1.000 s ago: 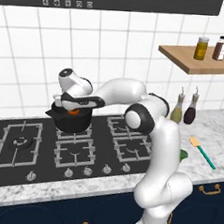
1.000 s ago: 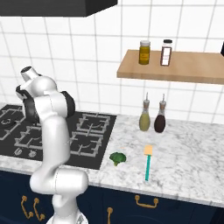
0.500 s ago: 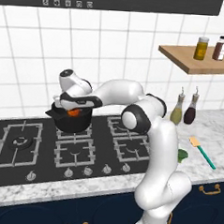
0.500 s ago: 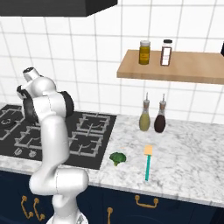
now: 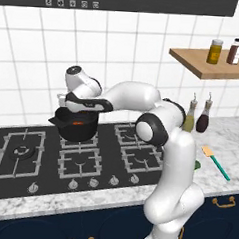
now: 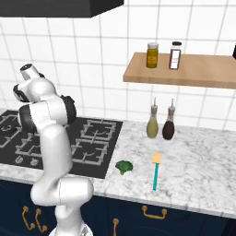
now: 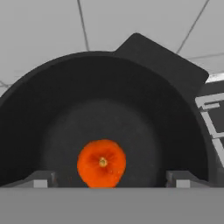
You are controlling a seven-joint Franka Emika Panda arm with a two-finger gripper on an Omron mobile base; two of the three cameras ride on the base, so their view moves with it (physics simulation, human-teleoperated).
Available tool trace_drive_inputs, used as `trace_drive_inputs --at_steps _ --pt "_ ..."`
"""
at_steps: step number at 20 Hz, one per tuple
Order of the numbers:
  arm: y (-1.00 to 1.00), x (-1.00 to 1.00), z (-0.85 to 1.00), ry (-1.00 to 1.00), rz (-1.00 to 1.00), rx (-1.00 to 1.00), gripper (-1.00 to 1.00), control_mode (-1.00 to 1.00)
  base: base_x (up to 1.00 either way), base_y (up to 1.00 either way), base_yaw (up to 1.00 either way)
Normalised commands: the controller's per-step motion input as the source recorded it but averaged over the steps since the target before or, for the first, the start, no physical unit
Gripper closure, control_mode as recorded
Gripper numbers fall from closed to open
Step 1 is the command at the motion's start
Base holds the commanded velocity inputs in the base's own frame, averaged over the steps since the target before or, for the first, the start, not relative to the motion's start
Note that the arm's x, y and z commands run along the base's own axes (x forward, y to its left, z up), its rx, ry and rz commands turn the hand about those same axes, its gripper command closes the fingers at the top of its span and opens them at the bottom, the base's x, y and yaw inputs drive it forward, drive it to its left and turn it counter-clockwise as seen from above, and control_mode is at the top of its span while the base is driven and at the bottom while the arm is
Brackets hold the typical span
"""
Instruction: Put the squash and broccoli in the pot. Retrieve the spatula and lightly stir the vegetables in the pot.
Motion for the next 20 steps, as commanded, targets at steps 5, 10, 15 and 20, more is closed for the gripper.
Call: trace_drive_inputs --at_steps 5,10,15,20 --pt "-0.77 -0.93 0.51 -0.18 0.00 0.01 -1.00 -1.00 0.00 0.00 0.00" --pt "-1.00 -0.83 0.03 0.00 -0.04 0.00 -1.00 -1.00 0.00 0.00 0.00" --pt "-1.00 -0.51 0.00 0.09 -0.08 0.00 -1.00 -1.00 0.00 0.00 0.00" --pt "-1.00 -0.23 0.00 0.16 -0.12 0.00 -1.00 -1.00 0.00 0.00 0.00"
